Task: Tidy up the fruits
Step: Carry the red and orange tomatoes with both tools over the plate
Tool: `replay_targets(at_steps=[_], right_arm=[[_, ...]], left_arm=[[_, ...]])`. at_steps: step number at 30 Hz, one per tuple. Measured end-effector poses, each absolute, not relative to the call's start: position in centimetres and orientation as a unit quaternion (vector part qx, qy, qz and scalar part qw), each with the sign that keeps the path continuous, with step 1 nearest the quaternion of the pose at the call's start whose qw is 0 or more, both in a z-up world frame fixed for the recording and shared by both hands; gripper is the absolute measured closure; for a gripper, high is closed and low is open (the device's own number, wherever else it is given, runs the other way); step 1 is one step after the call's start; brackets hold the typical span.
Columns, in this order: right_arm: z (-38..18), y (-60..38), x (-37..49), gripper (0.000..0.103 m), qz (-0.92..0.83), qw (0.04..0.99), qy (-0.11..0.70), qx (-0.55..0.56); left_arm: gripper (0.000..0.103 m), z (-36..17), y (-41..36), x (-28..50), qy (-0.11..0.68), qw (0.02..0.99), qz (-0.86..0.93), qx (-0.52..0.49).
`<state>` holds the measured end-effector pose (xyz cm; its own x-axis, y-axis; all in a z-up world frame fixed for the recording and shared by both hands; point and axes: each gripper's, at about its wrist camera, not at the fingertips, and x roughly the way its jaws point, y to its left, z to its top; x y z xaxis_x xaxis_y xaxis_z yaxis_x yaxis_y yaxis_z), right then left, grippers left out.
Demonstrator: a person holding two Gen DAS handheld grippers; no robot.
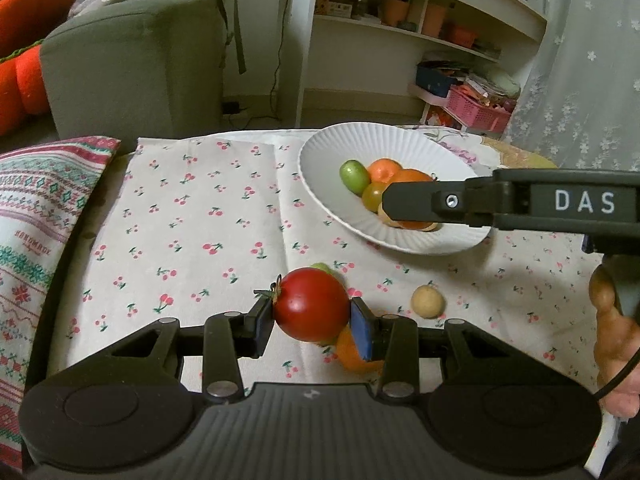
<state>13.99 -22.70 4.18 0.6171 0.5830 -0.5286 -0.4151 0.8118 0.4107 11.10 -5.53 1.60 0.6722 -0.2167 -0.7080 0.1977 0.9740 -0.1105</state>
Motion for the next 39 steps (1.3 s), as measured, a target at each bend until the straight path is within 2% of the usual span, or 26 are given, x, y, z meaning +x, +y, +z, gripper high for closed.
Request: replay_targets(at_steps=[13, 23, 39], right_arm=[[4.7, -25.9, 14.5, 0.073, 0.244, 0.904, 0.318, 0.15], [4.1, -30.8, 17.3, 0.073, 0.171, 0.916, 0.311, 0.186], [1.2, -29.2, 22.1, 0.073, 0.153, 0.943, 0.287, 0.07]], left_arm=[[0.074, 3.3, -6.9, 11.9, 0.357, 0.925, -0.131, 0.008], [0.074, 4.3, -7.7, 16.4, 0.349, 0.925, -0.148, -0.009], [0.074, 2.3, -11.4, 27.3, 0.384, 0.901, -0.184, -0.077]])
